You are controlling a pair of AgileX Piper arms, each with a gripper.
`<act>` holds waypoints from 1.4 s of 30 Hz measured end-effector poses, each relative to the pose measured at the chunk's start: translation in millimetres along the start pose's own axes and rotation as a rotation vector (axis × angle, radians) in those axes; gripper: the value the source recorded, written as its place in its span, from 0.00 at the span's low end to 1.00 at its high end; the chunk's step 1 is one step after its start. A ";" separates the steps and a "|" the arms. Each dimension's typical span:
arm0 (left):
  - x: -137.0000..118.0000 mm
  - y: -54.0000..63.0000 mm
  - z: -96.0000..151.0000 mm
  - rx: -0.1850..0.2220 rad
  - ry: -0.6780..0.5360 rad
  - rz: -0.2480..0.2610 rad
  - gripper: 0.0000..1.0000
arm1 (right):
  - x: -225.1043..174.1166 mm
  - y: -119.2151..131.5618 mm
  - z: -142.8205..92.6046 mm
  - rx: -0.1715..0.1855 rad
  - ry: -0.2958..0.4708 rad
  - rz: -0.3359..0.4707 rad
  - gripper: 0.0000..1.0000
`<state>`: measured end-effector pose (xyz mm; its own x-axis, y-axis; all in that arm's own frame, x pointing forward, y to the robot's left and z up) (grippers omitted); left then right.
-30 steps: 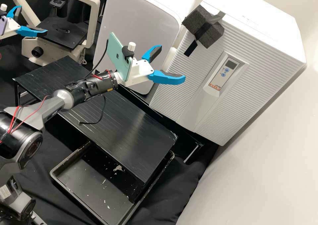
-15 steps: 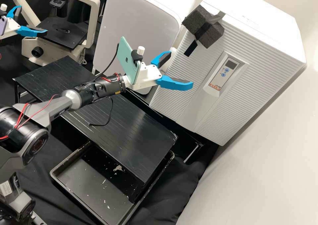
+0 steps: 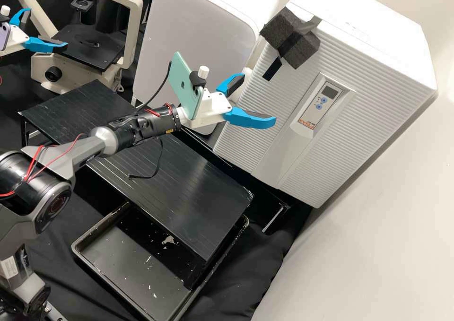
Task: Open the incubator door
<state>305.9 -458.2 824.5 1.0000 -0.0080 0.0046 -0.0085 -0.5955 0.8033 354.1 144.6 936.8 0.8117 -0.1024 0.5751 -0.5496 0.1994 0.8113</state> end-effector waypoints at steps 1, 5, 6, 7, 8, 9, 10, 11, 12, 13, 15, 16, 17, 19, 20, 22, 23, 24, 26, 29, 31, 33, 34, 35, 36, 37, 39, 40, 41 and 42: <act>0.0 0.0 0.0 0.000 0.000 0.000 1.00 | 0.0 -0.7 0.3 0.003 -0.004 -0.007 0.00; 0.0 0.0 0.0 0.000 0.000 0.000 1.00 | -0.1 -3.0 1.5 0.016 -0.017 -0.033 0.00; 0.0 0.0 0.0 0.000 0.000 0.000 1.00 | -0.1 -3.2 1.7 0.018 -0.019 -0.035 0.00; 0.0 0.0 0.0 0.000 0.000 0.000 1.00 | -0.1 -3.6 2.0 0.021 -0.022 -0.040 0.00; 0.0 0.0 0.0 0.000 0.000 0.000 1.00 | -0.1 -3.7 2.1 0.022 -0.024 -0.041 0.00; 0.0 0.0 0.0 0.000 0.000 0.000 1.00 | -0.1 -3.9 2.3 0.023 -0.025 -0.042 0.00; 0.0 0.0 0.0 0.000 0.000 0.000 1.00 | -0.1 -3.9 2.2 0.023 -0.025 -0.042 0.00; 0.0 0.0 0.0 0.000 0.000 0.000 1.00 | -0.1 -3.9 2.2 0.023 -0.024 -0.043 0.00; 0.0 0.0 0.0 0.000 0.000 0.000 1.00 | -0.1 -4.1 2.3 0.024 -0.026 -0.045 0.00; 0.0 0.0 0.0 0.000 0.000 0.000 1.00 | -0.2 -4.7 2.2 0.024 -0.025 -0.052 0.00; 0.0 0.0 0.0 0.000 0.000 0.000 1.00 | -0.2 -5.1 2.2 0.025 -0.024 -0.056 0.00; 0.0 0.0 0.0 0.000 0.000 0.000 1.00 | -0.2 -5.1 2.2 0.025 -0.024 -0.056 0.00; 0.0 0.0 0.0 0.000 0.000 0.000 1.00 | -0.2 -5.2 2.2 0.028 -0.025 -0.057 0.00; 0.0 0.0 0.0 0.000 0.000 0.000 1.00 | -0.2 -5.6 2.3 0.034 -0.026 -0.061 0.00; 0.0 0.0 0.0 0.000 0.000 0.000 1.00 | -0.2 -5.6 2.3 0.034 -0.026 -0.061 0.00; 0.0 0.0 0.0 0.000 0.000 0.000 1.00 | -0.2 -5.7 2.3 0.034 -0.026 -0.063 0.00; 0.0 0.0 0.0 0.000 0.000 0.000 1.00 | -0.2 -5.7 2.3 0.034 -0.026 -0.063 0.00; 0.0 0.0 0.0 0.000 0.000 0.000 1.00 | -0.2 -5.7 2.3 0.034 -0.026 -0.063 0.00; 0.0 0.0 0.0 0.000 0.000 0.000 1.00 | -0.2 -6.0 2.2 0.034 -0.026 -0.065 0.00; 0.0 0.0 0.0 0.000 0.000 0.000 1.00 | -0.3 -6.4 2.2 0.036 -0.025 -0.070 0.00; 0.0 0.0 0.0 0.000 0.000 0.000 1.00 | -0.3 -7.3 2.1 0.042 -0.024 -0.080 0.00; 0.0 0.0 0.0 0.000 0.000 0.000 1.00 | -0.4 -7.8 2.0 0.044 -0.024 -0.086 0.00; 0.0 0.0 0.0 0.000 0.000 0.000 1.00 | -0.2 -8.0 2.2 0.047 -0.024 -0.089 0.00; 0.0 0.0 0.0 0.000 0.000 0.000 1.00 | 0.0 -8.1 2.5 0.049 -0.024 -0.091 0.00; 0.0 0.0 0.0 0.000 0.000 0.000 1.00 | 0.1 -8.4 2.7 0.056 -0.024 -0.096 0.00; 0.0 0.0 0.0 0.000 0.000 0.000 1.00 | 0.3 -7.7 2.8 0.062 -0.025 -0.096 0.00; 0.0 0.0 0.0 0.000 0.000 0.000 1.00 | 0.1 -7.1 2.4 0.067 -0.023 -0.099 0.00; 0.0 0.0 0.0 0.000 0.000 0.000 1.00 | -0.1 -6.3 2.0 0.069 -0.022 -0.099 0.00; 0.0 0.0 0.0 0.000 0.000 0.000 1.00 | -0.2 -5.8 1.9 0.071 -0.022 -0.099 0.00; 0.0 0.0 0.0 0.000 0.000 0.000 1.00 | -0.3 -5.6 1.7 0.071 -0.021 -0.100 0.00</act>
<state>305.9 -458.2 824.5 1.0000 -0.0080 0.0046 -0.0085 -0.5955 0.8033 356.6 141.8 932.3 0.8592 -0.1389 0.4924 -0.4794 0.1174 0.8697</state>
